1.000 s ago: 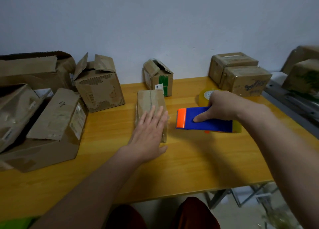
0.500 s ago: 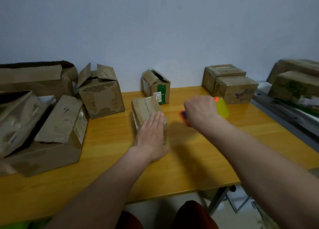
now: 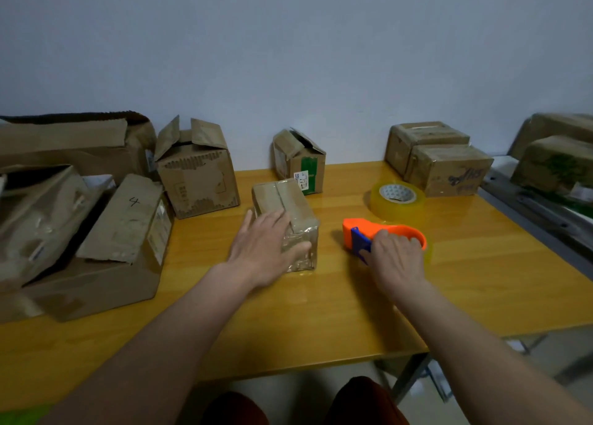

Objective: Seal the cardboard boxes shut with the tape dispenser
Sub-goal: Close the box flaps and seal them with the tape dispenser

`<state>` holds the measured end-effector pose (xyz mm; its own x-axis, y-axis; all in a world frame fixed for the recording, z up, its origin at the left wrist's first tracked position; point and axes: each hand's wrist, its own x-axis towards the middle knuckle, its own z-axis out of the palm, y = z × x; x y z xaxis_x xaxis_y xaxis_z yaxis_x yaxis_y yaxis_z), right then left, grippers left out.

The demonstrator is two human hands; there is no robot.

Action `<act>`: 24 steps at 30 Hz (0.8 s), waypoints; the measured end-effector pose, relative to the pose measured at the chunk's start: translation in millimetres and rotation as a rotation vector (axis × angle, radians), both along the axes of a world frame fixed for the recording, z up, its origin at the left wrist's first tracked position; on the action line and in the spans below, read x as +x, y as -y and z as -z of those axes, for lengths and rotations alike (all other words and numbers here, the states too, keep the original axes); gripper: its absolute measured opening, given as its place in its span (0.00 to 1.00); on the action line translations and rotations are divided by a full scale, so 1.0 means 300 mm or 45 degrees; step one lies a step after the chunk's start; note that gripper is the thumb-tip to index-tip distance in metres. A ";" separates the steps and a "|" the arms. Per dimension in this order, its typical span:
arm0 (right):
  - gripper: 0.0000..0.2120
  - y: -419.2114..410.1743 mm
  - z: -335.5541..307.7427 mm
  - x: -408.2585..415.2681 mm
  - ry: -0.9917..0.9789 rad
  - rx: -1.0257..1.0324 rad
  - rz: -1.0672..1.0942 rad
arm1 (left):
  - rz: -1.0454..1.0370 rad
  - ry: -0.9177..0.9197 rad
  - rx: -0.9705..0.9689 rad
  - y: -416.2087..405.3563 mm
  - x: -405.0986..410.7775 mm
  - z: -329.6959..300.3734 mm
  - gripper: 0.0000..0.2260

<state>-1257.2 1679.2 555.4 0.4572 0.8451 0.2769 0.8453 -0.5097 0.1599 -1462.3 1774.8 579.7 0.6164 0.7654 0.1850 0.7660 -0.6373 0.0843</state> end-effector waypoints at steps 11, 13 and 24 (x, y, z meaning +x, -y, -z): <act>0.12 -0.036 -0.094 -0.169 -0.828 0.772 -0.567 | 0.095 0.132 -0.035 -0.070 -0.063 0.022 0.35; 0.16 -0.084 -0.102 -0.241 -1.172 0.751 -0.591 | 0.145 0.150 -0.032 -0.074 -0.075 0.031 0.31; 0.18 -0.308 -0.018 -0.258 -1.843 0.999 -0.456 | 0.283 0.264 -0.203 -0.123 -0.107 0.033 0.25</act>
